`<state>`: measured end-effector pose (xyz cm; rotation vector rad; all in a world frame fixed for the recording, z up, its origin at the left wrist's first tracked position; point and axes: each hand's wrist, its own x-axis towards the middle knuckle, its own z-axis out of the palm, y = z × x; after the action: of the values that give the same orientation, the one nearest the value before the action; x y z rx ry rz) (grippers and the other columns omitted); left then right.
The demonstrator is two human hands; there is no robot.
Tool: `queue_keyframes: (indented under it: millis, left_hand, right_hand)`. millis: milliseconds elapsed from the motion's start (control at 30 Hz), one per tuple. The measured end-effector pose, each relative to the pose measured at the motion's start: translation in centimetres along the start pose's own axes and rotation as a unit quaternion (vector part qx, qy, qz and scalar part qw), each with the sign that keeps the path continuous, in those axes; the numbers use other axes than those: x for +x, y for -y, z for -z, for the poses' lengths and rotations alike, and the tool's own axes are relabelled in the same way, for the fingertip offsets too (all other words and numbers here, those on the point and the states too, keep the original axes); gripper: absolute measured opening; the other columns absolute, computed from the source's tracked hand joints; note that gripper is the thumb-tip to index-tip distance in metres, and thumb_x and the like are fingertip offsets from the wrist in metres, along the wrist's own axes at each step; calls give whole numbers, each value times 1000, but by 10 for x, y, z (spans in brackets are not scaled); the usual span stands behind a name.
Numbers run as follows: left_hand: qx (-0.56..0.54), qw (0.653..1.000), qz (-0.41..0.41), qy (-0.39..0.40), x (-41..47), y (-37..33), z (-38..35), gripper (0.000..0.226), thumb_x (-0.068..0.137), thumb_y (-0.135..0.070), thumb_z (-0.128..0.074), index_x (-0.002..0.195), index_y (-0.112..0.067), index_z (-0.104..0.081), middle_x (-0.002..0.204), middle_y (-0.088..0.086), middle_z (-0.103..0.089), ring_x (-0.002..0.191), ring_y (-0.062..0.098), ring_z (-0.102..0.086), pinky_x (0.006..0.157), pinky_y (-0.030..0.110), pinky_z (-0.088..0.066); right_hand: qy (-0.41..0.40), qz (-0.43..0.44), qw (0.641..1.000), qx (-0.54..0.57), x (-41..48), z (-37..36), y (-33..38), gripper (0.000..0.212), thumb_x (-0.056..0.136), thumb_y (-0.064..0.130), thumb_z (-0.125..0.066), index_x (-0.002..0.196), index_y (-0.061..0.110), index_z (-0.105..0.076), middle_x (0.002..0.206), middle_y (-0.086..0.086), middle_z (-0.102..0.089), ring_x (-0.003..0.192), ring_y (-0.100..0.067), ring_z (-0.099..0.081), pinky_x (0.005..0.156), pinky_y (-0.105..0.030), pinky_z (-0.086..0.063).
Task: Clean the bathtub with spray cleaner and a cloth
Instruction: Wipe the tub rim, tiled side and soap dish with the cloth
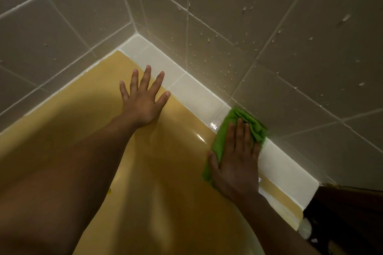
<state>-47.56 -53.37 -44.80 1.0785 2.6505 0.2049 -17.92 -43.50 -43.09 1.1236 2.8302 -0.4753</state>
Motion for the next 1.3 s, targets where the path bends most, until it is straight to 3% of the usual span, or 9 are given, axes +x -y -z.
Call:
queue_keyframes:
  millis: [167, 400, 833, 967, 1067, 1167, 1233, 1300]
  left_hand:
    - [-8, 1000, -11, -10, 2, 10, 2, 63, 102, -70, -12, 160, -51, 6, 171, -10, 19, 156, 25, 23, 119, 62, 16]
    - [-4, 1000, 1, -15, 5, 30, 10, 63, 103, -70, -16, 159, -53, 5, 171, -12, 16, 157, 22, 21, 120, 61, 14]
    - [21, 999, 22, -24, 11, 69, 22, 67, 99, -76, -15, 159, -53, 4, 171, -15, 13, 157, 18, 19, 121, 61, 12]
    - [26, 999, 27, -30, 4, 107, 31, 68, 98, -78, -12, 159, -52, 5, 171, -14, 13, 158, 16, 16, 125, 55, 5]
    - [47, 998, -12, -30, -6, 136, 38, 70, 99, -76, -10, 161, -47, 5, 172, -9, 12, 159, 15, 11, 128, 48, -2]
    - [87, 994, -59, -32, -14, 152, 40, 73, 103, -70, -24, 162, -42, 8, 173, -6, 13, 159, 17, 8, 129, 47, -8]
    - [125, 987, -98, -36, -27, 172, 42, 82, 103, -55, -46, 163, -37, 7, 172, -3, 14, 159, 20, 8, 128, 46, -11]
    - [173, 975, -136, -30, -48, 201, 47, 85, 101, -36, -55, 165, -32, 2, 173, 0, 14, 159, 23, 8, 126, 45, -13]
  right_hand:
    - [6, 49, 999, -3, 38, 0, 31, 87, 99, 61, -26, 162, 15, 13, 169, -7, 20, 156, -25, 17, 124, -54, 6]
    - [-14, 87, 996, -17, 81, -5, 67, 85, 97, 60, -33, 163, 12, -9, 171, -11, -1, 157, -29, -1, 123, -62, -9]
    - [-12, 152, 988, -26, 139, -11, 115, 87, 96, 64, -28, 163, 14, -3, 171, -9, 6, 157, -27, 5, 124, -60, -5]
    - [-18, 180, 983, -17, 166, -16, 142, 87, 95, 63, -30, 163, 14, -7, 171, -9, 4, 157, -26, 3, 124, -59, -5]
    - [-21, 195, 980, -25, 189, -19, 165, 88, 93, 64, -32, 163, 13, -10, 171, -11, 1, 157, -28, 1, 123, -59, -6]
    - [-16, 205, 978, -28, 213, -20, 190, 89, 93, 63, -30, 163, 13, -10, 171, -12, 1, 157, -28, 2, 123, -60, -5]
    - [-5, 216, 976, -35, 229, -21, 209, 88, 93, 62, -28, 163, 12, -7, 171, -12, 4, 157, -28, 5, 124, -60, -4]
    - [7, 225, 973, -47, 243, -21, 224, 88, 94, 62, -26, 163, 13, -3, 171, -12, 7, 157, -27, 8, 124, -59, -1]
